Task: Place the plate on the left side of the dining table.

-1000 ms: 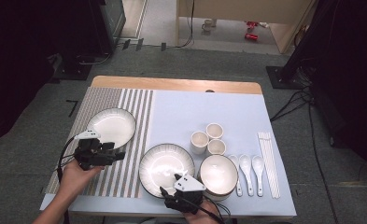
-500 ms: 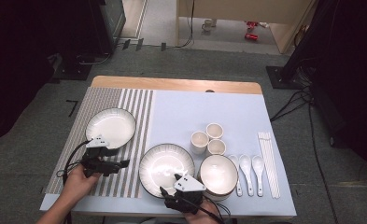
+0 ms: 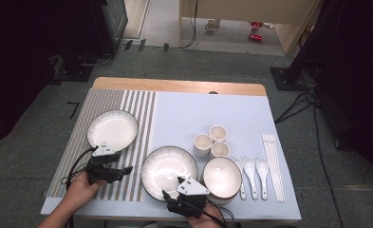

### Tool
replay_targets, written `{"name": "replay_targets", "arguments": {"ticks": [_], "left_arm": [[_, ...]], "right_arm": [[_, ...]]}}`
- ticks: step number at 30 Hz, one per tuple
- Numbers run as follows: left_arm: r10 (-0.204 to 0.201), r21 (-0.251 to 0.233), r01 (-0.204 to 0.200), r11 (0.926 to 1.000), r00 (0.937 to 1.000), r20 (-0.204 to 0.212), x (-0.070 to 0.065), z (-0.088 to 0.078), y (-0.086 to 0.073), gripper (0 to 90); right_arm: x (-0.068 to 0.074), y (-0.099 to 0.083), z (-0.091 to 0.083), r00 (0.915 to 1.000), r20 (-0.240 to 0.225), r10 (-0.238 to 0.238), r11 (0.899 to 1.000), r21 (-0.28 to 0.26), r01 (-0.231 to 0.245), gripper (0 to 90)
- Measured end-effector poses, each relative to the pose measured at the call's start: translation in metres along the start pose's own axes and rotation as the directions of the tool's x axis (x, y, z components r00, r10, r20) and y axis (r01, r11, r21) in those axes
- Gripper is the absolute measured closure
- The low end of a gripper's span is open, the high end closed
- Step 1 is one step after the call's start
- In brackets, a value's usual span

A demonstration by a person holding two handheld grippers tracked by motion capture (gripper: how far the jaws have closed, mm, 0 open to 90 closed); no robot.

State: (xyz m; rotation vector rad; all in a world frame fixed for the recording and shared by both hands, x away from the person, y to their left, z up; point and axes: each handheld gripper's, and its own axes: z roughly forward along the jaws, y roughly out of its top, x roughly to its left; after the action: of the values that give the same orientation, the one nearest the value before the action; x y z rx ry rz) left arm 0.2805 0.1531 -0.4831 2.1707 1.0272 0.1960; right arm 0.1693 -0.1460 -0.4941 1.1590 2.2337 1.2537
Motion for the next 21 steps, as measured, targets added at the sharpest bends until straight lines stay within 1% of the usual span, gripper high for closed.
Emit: {"name": "replay_targets", "arguments": {"ticks": [1, 4, 5, 6, 7, 9, 11, 13, 14, 16, 18, 21], "left_arm": [[0.020, -0.005, -0.020, 0.9998, 0.9998, 0.002, -0.001, 0.001, -0.001, 24.0], [0.046, -0.010, -0.046, 0.9989, 0.9989, -0.003, -0.002, 0.002, -0.003, 21.9], [0.045, -0.014, -0.044, 0.9989, 0.9990, 0.004, -0.002, 0.002, -0.003, 21.2], [0.042, -0.020, -0.041, 0.9989, 0.9991, 0.013, -0.002, 0.002, -0.004, 18.2], [0.042, -0.027, -0.042, 0.9988, 0.9990, 0.013, -0.002, 0.003, -0.005, 17.0], [0.043, -0.034, -0.042, 0.9985, 0.9991, 0.008, -0.003, 0.003, -0.006, 17.0], [0.049, -0.043, -0.049, 0.9979, 0.9987, 0.012, -0.003, 0.003, -0.008, 16.5], [0.082, -0.057, -0.081, 0.9950, 0.9966, 0.010, -0.003, 0.003, -0.011, 16.2], [0.100, -0.059, -0.099, 0.9933, 0.9950, 0.002, -0.004, 0.003, -0.012, 16.2], [0.115, -0.056, -0.116, 0.9917, 0.9932, -0.016, -0.007, 0.004, -0.013, 15.8], [0.131, -0.053, -0.133, 0.9897, 0.9910, -0.026, -0.009, 0.005, -0.014, 13.6], [0.123, -0.057, -0.125, 0.9905, 0.9920, -0.029, -0.009, 0.005, -0.014, 13.6]], "right_arm": [[0.000, 0.000, 0.000, 1.0000, 0.000, 0.002, 1.000, 0.000, -0.002, 32.7], [0.000, 0.001, 0.000, 1.0000, -0.001, 0.008, 1.000, 0.003, -0.008, 31.3], [0.001, 0.001, 0.000, 0.9999, -0.001, 0.011, 1.000, 0.005, -0.011, 30.9], [0.001, 0.001, 0.000, 0.9999, 0.000, 0.012, 1.000, 0.008, -0.012, 30.2], [0.001, 0.002, 0.001, 0.9999, 0.001, 0.015, 1.000, 0.013, -0.015, 29.5], [0.001, 0.003, 0.001, 0.9998, -0.002, 0.017, 1.000, 0.018, -0.017, 28.3], [0.001, 0.004, 0.001, 0.9998, -0.008, 0.019, 1.000, 0.023, -0.019, 28.1], [0.001, 0.004, 0.001, 0.9998, -0.006, 0.017, 0.999, 0.029, -0.016, 28.0], [0.001, 0.005, 0.001, 0.9999, -0.003, 0.012, 0.999, 0.030, -0.012, 27.2], [0.002, 0.006, 0.000, 0.9998, -0.019, 0.002, 1.000, 0.024, -0.002, 23.9], [0.001, 0.009, -0.002, 0.9992, -0.039, -0.006, 1.000, 0.022, 0.007, 20.3], [0.001, 0.013, -0.004, 0.9976, -0.069, -0.009, 1.000, 0.027, 0.011, 17.2]]}}
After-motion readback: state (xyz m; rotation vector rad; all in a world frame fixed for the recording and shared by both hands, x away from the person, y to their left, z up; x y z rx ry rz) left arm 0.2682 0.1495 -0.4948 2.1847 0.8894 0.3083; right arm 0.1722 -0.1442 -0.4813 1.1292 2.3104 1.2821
